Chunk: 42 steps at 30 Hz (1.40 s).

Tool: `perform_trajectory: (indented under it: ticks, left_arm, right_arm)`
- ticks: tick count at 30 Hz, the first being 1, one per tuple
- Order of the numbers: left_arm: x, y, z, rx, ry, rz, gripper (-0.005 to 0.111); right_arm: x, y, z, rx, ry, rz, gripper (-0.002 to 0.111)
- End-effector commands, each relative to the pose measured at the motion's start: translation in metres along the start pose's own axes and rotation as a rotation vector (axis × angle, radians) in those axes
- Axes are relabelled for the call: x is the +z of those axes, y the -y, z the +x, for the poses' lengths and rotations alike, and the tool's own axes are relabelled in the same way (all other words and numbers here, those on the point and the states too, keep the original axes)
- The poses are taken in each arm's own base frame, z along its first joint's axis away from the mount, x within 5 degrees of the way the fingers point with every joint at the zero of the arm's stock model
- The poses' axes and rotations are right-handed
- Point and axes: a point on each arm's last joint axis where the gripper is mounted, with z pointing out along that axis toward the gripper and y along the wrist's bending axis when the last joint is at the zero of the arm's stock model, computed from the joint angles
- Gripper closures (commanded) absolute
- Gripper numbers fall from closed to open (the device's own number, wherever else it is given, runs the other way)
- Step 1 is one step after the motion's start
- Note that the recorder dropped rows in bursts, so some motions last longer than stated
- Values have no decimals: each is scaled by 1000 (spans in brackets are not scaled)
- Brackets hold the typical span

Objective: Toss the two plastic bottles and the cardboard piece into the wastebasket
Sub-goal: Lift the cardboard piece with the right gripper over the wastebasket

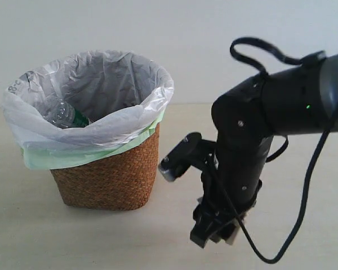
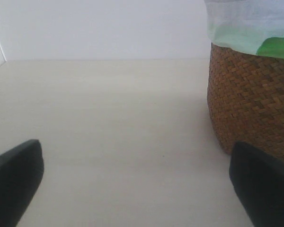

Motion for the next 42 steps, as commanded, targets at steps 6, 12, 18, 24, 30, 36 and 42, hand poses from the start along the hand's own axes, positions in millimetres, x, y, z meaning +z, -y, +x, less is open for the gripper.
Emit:
perform_trajectory:
  ticks: [6,12,18,24,30,36,42]
  left_arm:
    - [-1,0,-2,-9,15,7,-1]
    - [-1,0,-2,-9,15,7,-1]
    - [-1,0,-2,-9,15,7,-1]
    - [-1,0,-2,-9,15,7,-1]
    - [-1,0,-2,-9,15,7,-1]
    - [-1,0,-2,-9,15,7,-1]
    - [-1,0,-2,-9,15,7,-1]
  right_arm:
    - [-89,27,1,31,243,291,108]
    - [-149,62,7,254,348,699,108]
    - [-182,76,8,373,386,863,108]
    - [-174,66,4,452,425,691,108]
    - [-172,31,-26,384,642,193,108]
    - [-232,2,-53,311,994,-235,108]
    - [-244,-7,-56,261,1067,-356,108]
